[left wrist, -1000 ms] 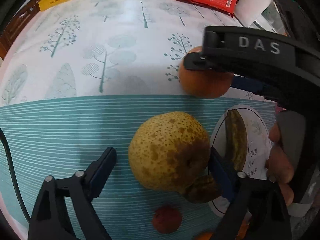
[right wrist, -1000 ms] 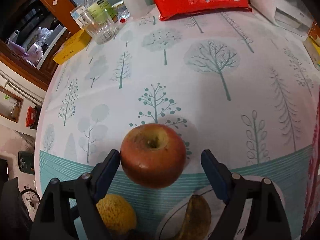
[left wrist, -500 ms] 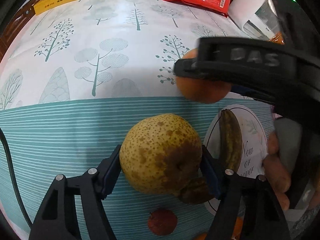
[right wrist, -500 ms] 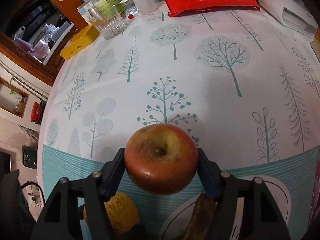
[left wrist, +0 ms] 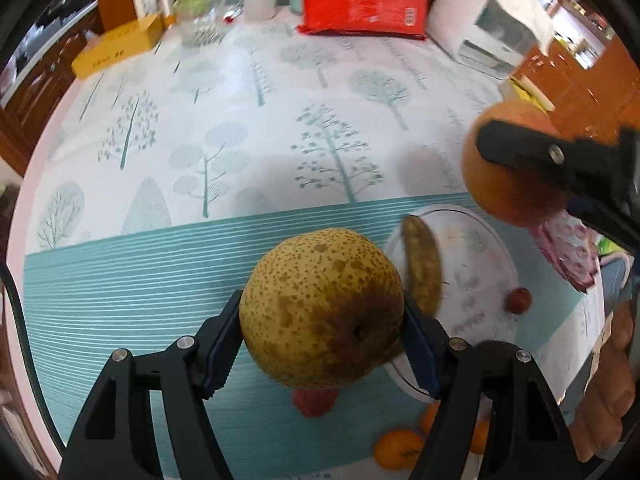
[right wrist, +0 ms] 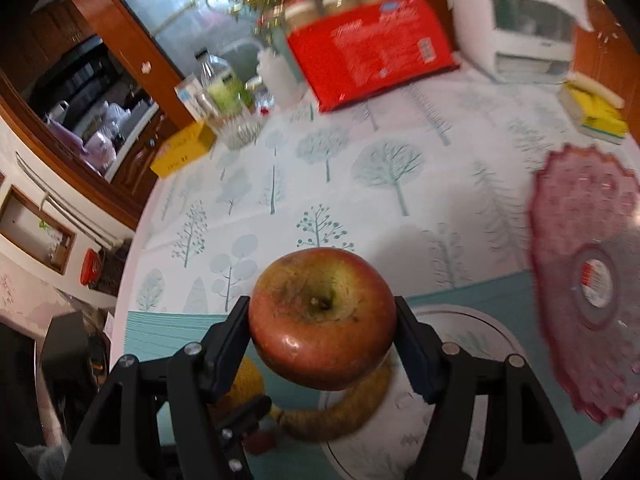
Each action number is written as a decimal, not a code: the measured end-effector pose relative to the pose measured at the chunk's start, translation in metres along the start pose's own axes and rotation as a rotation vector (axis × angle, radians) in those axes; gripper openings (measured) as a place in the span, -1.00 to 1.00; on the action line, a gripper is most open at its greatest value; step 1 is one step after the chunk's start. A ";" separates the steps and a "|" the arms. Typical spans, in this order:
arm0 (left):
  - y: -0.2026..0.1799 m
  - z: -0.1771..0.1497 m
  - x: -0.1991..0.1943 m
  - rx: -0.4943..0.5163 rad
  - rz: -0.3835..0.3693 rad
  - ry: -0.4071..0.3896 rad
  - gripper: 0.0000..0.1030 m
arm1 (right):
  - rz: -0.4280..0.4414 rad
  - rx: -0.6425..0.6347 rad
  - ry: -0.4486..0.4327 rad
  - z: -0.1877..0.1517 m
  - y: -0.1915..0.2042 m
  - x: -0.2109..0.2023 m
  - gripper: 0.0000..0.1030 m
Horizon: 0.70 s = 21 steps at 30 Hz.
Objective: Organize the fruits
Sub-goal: 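Carry the pear and apple into the pink bowl and open both grippers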
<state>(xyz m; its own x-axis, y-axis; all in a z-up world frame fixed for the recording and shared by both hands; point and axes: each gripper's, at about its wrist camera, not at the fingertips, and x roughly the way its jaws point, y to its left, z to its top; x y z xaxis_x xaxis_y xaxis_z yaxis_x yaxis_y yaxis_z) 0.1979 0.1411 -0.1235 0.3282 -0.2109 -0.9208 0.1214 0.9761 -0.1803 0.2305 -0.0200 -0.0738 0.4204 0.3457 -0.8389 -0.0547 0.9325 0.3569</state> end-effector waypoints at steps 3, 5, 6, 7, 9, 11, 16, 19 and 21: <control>-0.017 0.002 -0.015 0.041 0.000 -0.026 0.38 | -0.013 0.016 -0.040 -0.013 -0.013 -0.030 0.33; -0.026 0.003 -0.021 0.062 -0.004 -0.044 0.38 | -0.022 0.023 -0.053 -0.021 -0.021 -0.042 0.33; -0.038 0.002 -0.029 0.077 -0.008 -0.057 0.38 | -0.027 0.027 -0.060 -0.025 -0.027 -0.050 0.33; -0.047 0.002 -0.034 0.088 -0.010 -0.068 0.38 | -0.033 0.028 -0.066 -0.029 -0.033 -0.056 0.33; -0.066 0.002 -0.044 0.108 -0.011 -0.093 0.38 | -0.046 0.026 -0.076 -0.037 -0.045 -0.069 0.33; -0.088 0.001 -0.052 0.126 0.003 -0.114 0.38 | -0.052 0.023 -0.087 -0.045 -0.060 -0.080 0.33; -0.148 0.000 -0.057 0.150 0.026 -0.128 0.38 | -0.036 0.040 -0.104 -0.052 -0.105 -0.105 0.33; -0.181 0.005 -0.052 0.146 0.028 -0.129 0.38 | -0.056 0.031 -0.127 -0.052 -0.131 -0.122 0.33; -0.202 0.010 -0.048 0.149 0.040 -0.139 0.38 | -0.069 0.029 -0.148 -0.048 -0.149 -0.132 0.33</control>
<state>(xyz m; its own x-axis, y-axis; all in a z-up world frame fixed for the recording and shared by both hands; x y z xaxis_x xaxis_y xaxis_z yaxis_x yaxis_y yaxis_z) 0.1669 -0.0463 -0.0399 0.4604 -0.1875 -0.8677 0.2394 0.9674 -0.0820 0.1397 -0.1995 -0.0355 0.5514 0.2594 -0.7929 0.0040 0.9496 0.3135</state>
